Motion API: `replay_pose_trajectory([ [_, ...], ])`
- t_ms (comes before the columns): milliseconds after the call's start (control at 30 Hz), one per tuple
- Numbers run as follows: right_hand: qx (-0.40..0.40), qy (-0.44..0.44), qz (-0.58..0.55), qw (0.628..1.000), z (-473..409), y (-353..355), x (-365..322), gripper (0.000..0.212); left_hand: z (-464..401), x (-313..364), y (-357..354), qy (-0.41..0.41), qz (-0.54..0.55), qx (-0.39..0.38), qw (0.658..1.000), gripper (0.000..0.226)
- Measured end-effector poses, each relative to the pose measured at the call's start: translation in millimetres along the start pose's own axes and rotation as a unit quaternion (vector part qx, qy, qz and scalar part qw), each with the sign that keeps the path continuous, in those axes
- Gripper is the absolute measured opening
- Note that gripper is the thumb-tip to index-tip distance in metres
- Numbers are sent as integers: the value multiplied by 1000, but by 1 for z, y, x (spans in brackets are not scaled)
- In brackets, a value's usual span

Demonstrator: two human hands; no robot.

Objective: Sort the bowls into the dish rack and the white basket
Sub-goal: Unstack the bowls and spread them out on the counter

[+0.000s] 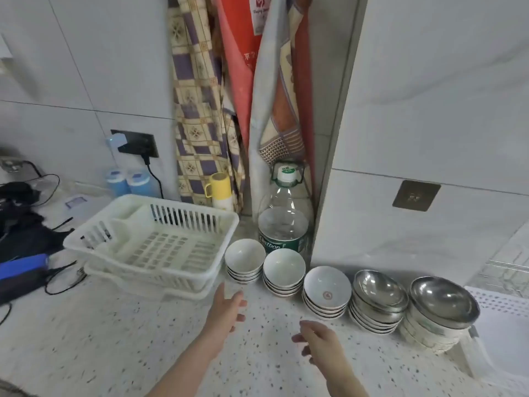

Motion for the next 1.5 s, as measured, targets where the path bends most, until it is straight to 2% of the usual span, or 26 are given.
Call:
replay_pose_trajectory([
  [133, 86, 4, -14, 996, -30, -25, -22, 19, -43, 11, 4, 8, -13, -10, 1000, 75],
  [333, 180, -33, -23, 983, -63, -43, -32, 23, -81, 5, 4, 35, 0, -16, 999, 59],
  [600, 249, -31, 33, 967, -88, -46, -33, 39, -100, 12, -2, 10, 35, -26, 999, 57],
  [667, 266, -23, 54, 962, -90, -48, -36, 39, -102, 11, -2, 19, 47, -32, 998, 45],
  [767, 290, -20, 76, 954, -92, -50, -38, 30, -106, 10, -2, 32, 74, -29, 996, 11],
  [800, 297, -23, 76, 952, -92, -51, -37, 27, -108, 9, -2, 34, 81, -31, 996, 9],
  [933, 322, -33, 65, 944, -93, -56, -35, 26, -112, 11, -6, 50, 91, -54, 993, 23],
  [1200, 366, -34, 22, 930, -98, -60, -34, 31, -120, 16, -12, 62, 89, -85, 990, 29],
  [1367, 381, -27, 10, 924, -99, -57, -36, 23, -121, 15, -12, 50, 128, -76, 988, 23],
  [1500, 383, -2, -5, 924, -97, -54, -39, 19, -121, 10, -12, 43, 143, -82, 985, 29],
])
Point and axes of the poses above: each hand's wrist, its own z-axis away from the middle knuckle, its own y-axis out of the back of the hand, x = y × z, the point moved 8 cm from there along -z, towards the middle knuckle, and after that the axes turned 2 degrees about x, right-handed, at the moved point
